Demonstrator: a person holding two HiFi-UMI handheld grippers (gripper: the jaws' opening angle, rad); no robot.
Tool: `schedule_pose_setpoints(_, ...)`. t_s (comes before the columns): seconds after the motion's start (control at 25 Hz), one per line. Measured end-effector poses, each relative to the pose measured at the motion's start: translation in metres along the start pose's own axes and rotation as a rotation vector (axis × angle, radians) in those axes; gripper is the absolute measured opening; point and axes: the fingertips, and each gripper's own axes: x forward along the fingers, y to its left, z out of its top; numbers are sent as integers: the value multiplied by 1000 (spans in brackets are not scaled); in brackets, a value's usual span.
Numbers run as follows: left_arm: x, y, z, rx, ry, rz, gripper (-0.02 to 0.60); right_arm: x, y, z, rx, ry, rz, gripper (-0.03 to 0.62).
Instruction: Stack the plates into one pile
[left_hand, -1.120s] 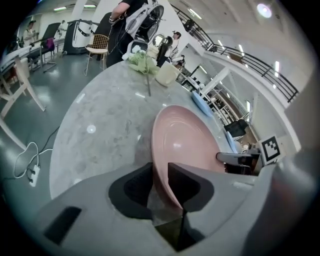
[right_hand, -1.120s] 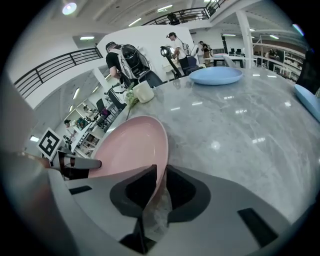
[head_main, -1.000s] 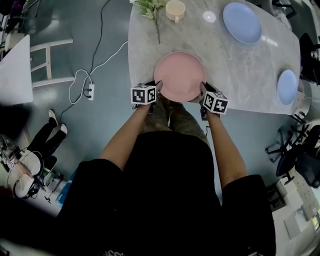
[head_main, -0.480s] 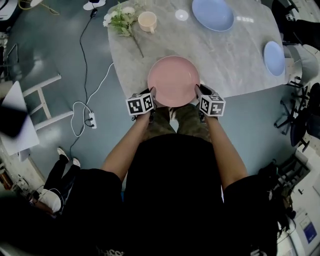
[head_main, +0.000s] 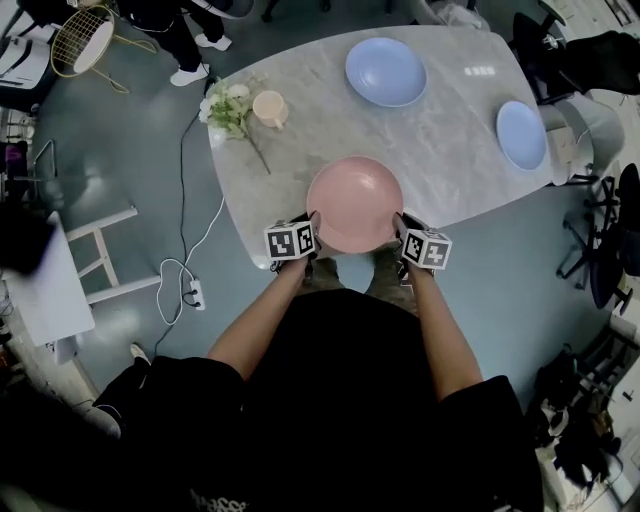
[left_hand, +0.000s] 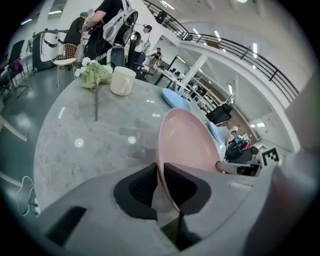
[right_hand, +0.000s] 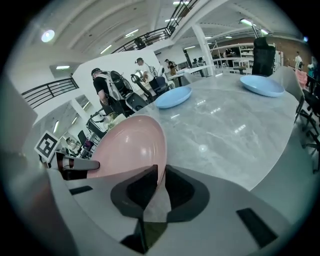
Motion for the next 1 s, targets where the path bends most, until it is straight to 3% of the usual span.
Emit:
schedule_pose_setpoints(0.2,29,-62,4,-8,9,-22,54,-30,-58,22,63,-26,-24,43)
schedule_pose_setpoints(0.64,92,-191,23,-19,-38,-4,49,-91,-173,92,29,-113,10,43)
schedule_pose_setpoints(1.0,130,-266,24,-17,-79,-17,43,-126,-249,109,91,-166,29,40)
